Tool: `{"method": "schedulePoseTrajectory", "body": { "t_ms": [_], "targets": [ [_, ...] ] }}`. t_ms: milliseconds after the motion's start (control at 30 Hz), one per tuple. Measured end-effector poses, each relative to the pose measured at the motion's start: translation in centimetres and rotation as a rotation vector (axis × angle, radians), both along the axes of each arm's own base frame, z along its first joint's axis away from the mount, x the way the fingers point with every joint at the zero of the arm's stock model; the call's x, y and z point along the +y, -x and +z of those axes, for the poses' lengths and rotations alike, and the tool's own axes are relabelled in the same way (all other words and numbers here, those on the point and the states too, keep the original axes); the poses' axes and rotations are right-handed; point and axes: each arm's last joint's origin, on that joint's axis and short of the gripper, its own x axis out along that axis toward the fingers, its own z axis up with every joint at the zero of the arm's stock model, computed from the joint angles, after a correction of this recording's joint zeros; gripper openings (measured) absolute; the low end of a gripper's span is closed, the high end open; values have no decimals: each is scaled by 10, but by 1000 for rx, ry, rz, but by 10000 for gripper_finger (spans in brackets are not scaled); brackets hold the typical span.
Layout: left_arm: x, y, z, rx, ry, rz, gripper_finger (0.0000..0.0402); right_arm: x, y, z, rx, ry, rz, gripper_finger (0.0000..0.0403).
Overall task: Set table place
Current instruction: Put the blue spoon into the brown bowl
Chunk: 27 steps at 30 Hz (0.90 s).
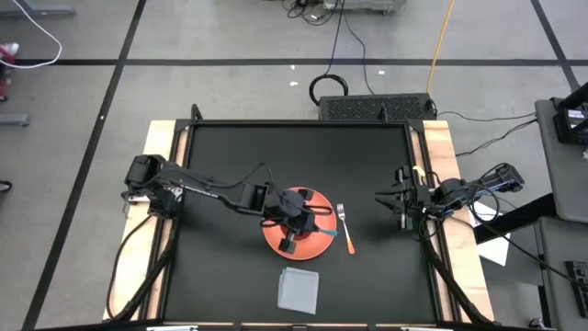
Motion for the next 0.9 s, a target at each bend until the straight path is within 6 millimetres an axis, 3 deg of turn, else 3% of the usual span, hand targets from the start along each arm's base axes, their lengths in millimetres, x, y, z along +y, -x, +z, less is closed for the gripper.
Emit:
{"method": "schedulePoseTrajectory", "body": {
  "t_ms": [333,900],
  "targets": [
    [10,1,-19,-48,-43,79,5,0,0,0,0,0,0,67],
    [17,12,-54,-86,26,217,8,0,0,0,0,0,0,67]
  ]
}}
